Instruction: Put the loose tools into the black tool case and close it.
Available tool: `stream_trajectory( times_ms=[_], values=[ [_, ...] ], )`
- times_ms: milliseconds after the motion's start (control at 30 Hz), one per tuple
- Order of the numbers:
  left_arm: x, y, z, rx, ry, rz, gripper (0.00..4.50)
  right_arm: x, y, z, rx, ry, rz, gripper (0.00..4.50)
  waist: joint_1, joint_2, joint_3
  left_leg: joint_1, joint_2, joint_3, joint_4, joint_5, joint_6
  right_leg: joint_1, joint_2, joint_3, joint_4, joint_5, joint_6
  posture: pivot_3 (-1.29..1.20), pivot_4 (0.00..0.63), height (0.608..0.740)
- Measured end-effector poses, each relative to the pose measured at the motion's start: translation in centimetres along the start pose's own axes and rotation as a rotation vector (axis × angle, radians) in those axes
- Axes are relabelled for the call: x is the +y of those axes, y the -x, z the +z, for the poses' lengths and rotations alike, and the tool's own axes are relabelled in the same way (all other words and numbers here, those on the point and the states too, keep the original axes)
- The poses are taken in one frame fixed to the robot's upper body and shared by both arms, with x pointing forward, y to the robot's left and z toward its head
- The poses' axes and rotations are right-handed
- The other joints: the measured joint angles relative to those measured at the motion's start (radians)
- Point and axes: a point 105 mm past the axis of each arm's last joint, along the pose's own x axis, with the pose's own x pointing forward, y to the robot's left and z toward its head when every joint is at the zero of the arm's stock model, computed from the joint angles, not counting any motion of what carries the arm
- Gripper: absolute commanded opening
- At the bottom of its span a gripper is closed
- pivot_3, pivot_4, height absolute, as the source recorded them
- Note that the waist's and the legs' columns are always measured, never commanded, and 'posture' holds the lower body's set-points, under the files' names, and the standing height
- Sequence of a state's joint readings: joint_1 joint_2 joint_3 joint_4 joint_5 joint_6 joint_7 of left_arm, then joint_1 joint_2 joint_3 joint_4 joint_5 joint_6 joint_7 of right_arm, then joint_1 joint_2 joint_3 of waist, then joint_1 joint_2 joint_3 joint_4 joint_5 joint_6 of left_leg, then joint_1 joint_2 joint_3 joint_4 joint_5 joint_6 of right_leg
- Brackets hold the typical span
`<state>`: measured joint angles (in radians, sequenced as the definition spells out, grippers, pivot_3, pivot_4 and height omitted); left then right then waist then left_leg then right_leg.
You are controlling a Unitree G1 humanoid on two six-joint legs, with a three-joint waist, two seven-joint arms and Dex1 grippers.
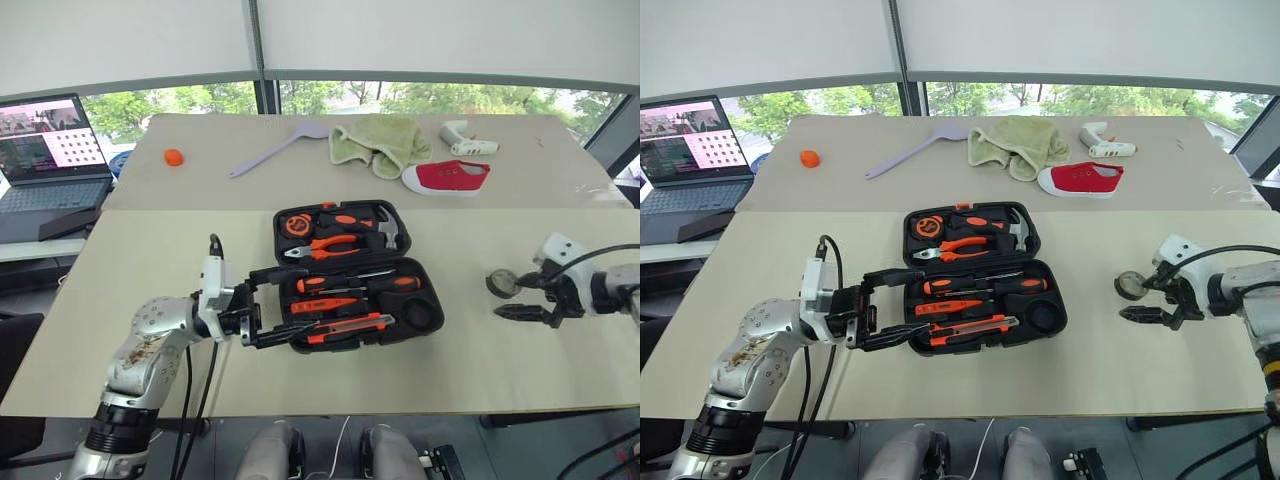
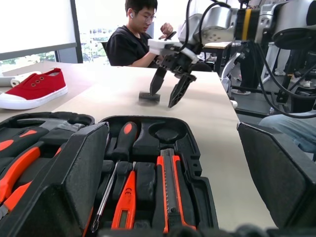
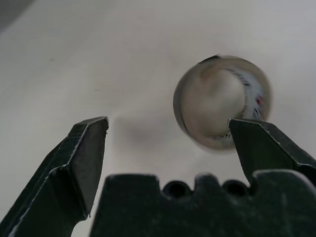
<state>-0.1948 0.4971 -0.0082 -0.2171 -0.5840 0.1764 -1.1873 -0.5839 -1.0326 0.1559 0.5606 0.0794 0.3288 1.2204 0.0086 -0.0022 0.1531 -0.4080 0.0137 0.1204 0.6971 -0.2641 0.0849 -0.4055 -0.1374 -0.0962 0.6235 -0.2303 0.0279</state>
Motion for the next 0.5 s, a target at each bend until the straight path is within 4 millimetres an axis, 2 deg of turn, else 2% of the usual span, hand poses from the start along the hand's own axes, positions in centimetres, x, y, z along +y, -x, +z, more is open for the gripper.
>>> stream_trajectory(
  times_ms=[67,333,433,467,500],
  values=[
    [-0.2,-0.1,-0.1,0.000,0.003,-0.001,4.50,0.2,-0.8,0.3,0.010,0.020,0.023,2.79,-0.002,0.000,0.000,0.000,0.000,0.000,-0.001,0.000,-0.001,0.000,0.000,0.000,0.000,0.000,0.000,0.00,0.150,0.740],
    [-0.2,0.0,-0.5,0.007,0.009,0.019,4.50,-0.2,-0.9,0.5,0.006,0.094,0.038,0.06,-0.001,0.000,0.000,0.001,0.000,0.000,0.000,0.001,-0.001,0.000,0.000,0.000,0.001,0.000,0.000,0.00,0.150,0.740],
    [-0.4,0.1,-0.6,0.004,0.006,0.020,4.50,0.3,-0.8,1.3,-0.016,0.125,0.078,0.02,-0.003,0.000,0.000,0.001,0.000,0.000,0.000,0.001,-0.002,0.000,0.000,0.000,0.001,0.000,0.000,0.00,0.150,0.740],
    [-0.6,0.3,-0.8,0.011,0.008,0.022,4.50,1.8,-0.5,3.7,-0.088,0.178,0.170,0.02,-0.010,0.002,0.001,0.001,0.001,0.000,-0.001,0.001,-0.002,-0.001,0.000,0.001,0.001,0.000,0.000,0.00,0.150,0.740],
    [-0.6,0.3,-0.8,0.012,0.008,0.021,4.50,2.1,-0.3,4.4,-0.106,0.197,0.190,0.02,-0.011,0.002,0.001,0.001,0.001,0.000,-0.001,0.001,-0.002,-0.001,0.000,0.001,0.001,0.000,0.000,0.00,0.150,0.740]
  ],
)
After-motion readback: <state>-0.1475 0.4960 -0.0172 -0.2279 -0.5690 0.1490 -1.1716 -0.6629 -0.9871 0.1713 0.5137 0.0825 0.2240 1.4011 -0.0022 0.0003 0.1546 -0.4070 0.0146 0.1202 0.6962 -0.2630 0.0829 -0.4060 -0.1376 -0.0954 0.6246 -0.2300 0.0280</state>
